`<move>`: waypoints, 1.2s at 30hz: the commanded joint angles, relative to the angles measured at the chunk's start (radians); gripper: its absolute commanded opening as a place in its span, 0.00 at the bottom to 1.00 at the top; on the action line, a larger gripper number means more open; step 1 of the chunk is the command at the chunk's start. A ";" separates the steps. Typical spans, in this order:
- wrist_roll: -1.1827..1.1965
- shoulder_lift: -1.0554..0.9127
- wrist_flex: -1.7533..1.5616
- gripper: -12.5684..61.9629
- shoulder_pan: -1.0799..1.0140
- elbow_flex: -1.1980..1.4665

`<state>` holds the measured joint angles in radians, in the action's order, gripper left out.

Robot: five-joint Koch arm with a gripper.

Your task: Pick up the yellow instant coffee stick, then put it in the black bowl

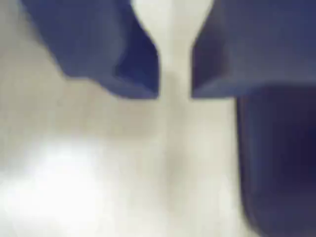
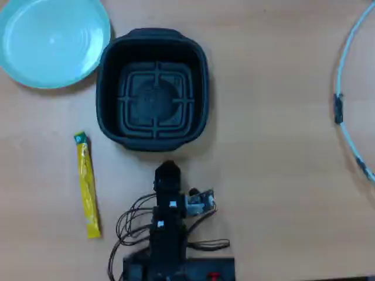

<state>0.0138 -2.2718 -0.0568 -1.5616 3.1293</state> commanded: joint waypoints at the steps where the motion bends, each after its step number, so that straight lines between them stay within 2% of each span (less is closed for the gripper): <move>1: -0.005 -0.097 0.160 0.17 0.006 0.025; 27: -0.008 -0.097 0.164 0.17 0.020 0.021; 36: -0.066 -0.097 0.410 0.17 0.084 -0.144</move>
<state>-0.0015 -2.2718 0.1749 -1.4880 2.9928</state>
